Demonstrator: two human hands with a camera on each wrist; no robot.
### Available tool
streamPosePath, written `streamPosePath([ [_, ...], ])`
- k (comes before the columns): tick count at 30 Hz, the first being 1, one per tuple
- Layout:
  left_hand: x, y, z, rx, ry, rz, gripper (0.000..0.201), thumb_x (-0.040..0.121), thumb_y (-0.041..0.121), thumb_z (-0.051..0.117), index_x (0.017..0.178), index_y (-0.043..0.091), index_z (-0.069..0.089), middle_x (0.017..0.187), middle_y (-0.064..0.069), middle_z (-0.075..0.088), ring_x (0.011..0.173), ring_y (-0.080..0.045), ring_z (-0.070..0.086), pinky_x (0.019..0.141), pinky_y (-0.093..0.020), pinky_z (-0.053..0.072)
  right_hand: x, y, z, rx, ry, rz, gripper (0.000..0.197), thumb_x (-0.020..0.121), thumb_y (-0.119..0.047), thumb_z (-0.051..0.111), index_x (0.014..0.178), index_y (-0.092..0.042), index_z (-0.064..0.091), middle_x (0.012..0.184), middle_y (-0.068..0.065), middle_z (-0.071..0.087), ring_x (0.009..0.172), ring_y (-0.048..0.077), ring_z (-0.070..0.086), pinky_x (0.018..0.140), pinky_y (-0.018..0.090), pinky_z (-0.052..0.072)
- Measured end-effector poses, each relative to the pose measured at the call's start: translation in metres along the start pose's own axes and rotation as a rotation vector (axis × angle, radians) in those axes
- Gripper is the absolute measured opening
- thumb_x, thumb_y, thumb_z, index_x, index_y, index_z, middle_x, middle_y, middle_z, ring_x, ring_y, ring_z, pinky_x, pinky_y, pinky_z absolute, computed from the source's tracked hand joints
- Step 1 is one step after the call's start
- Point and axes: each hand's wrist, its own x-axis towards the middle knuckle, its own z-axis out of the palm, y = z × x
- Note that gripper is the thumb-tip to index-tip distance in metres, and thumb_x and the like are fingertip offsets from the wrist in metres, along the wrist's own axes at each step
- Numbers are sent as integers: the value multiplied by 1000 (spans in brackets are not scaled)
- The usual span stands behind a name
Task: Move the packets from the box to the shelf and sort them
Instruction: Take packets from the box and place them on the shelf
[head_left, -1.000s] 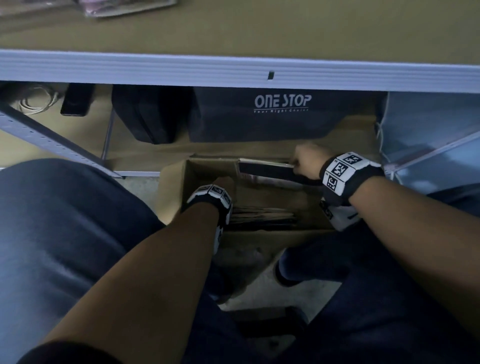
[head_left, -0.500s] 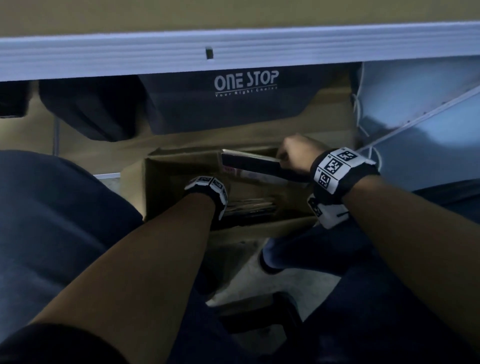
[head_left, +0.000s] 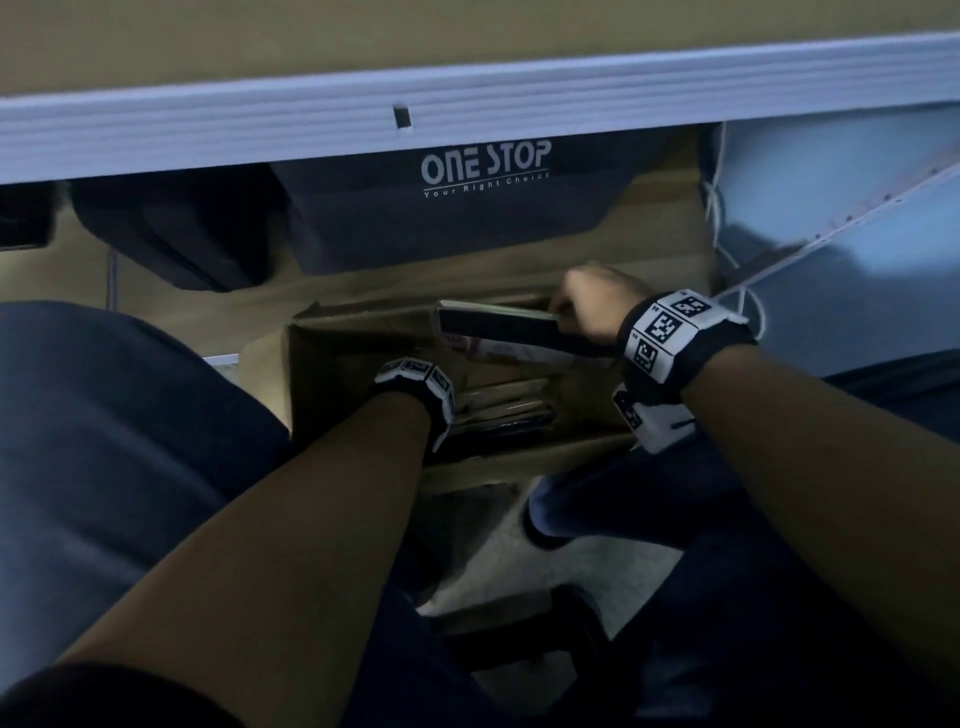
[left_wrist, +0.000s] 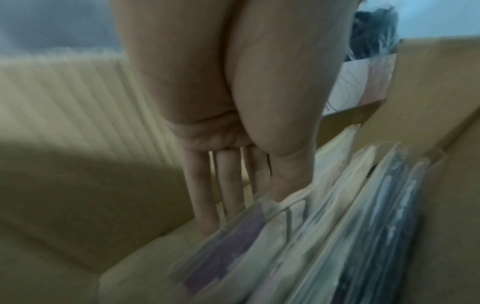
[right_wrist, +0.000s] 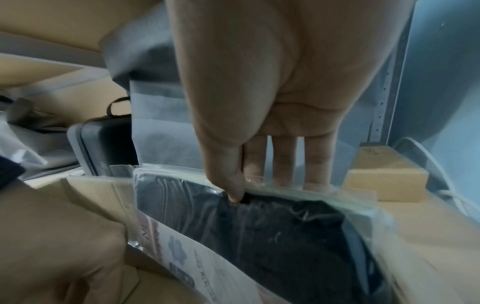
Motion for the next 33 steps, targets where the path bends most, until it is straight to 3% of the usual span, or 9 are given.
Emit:
streamPosePath([
  [4, -29, 5, -16, 36, 11, 38, 18, 82, 10, 68, 99, 4, 63, 108, -14, 65, 80, -23, 58, 73, -29, 48, -17, -8, -12, -31, 28, -10, 23, 84, -18, 63, 106, -19, 70, 113, 11, 58, 96, 32, 61, 78, 31, 48],
  [5, -38, 9, -23, 21, 20, 35, 19, 83, 7, 65, 101, 3, 63, 111, -15, 64, 81, -21, 57, 73, -27, 45, -22, -10, -16, -33, 41, -22, 21, 84, -16, 62, 104, -17, 71, 111, 11, 59, 92, 30, 60, 75, 30, 47],
  [9, -65, 16, -49, -63, 165, 51, 39, 93, 9, 52, 131, -1, 51, 136, -18, 51, 123, -31, 52, 101, -34, 39, -46, -21, -34, -63, 106, -79, 11, 84, -14, 60, 84, -11, 71, 93, 9, 61, 81, 24, 54, 69, 32, 47],
  [13, -102, 19, -79, 2, 189, 133, 22, 88, 13, 60, 107, 8, 68, 112, -15, 67, 106, -30, 63, 86, -32, 48, -80, -33, -61, -124, 184, -98, 16, 84, -17, 56, 86, -16, 72, 93, 6, 64, 84, 28, 62, 69, 33, 51],
  [19, -168, 23, -124, -74, 317, 176, 19, 89, 17, 58, 104, 15, 69, 110, -7, 68, 103, -25, 62, 92, -32, 47, -136, -51, -109, -143, 293, -142, 18, 84, -17, 54, 82, -19, 72, 84, 2, 66, 71, 23, 62, 68, 34, 53],
  [24, -223, 12, -165, -46, 478, 301, 13, 83, 19, 61, 92, 21, 70, 93, 2, 69, 87, -18, 63, 85, -30, 50, -176, -67, -158, -155, 414, -179, 30, 83, -14, 52, 53, -18, 49, 60, 1, 52, 63, 26, 53, 55, 30, 40],
  [28, -274, 5, -201, -96, 621, 389, 16, 86, 15, 61, 97, 15, 72, 95, -3, 67, 87, -20, 61, 79, -30, 48, -202, -88, -202, -88, 505, -249, 24, 87, -13, 54, 65, -17, 62, 68, 4, 62, 66, 24, 58, 57, 28, 42],
  [30, -300, -2, -218, -97, 717, 402, 18, 87, 15, 61, 100, 13, 73, 92, -3, 69, 81, -20, 61, 74, -30, 49, -210, -99, -220, -63, 561, -288, 21, 88, -10, 55, 73, -7, 69, 70, 8, 65, 66, 26, 58, 54, 25, 39],
  [33, -332, -22, -239, -160, 853, 399, 18, 88, 13, 59, 100, 14, 72, 83, 6, 65, 72, -8, 58, 63, -16, 43, -215, -116, -244, -19, 648, -333, 19, 89, -10, 57, 89, -2, 73, 82, 14, 72, 74, 29, 63, 61, 28, 43],
])
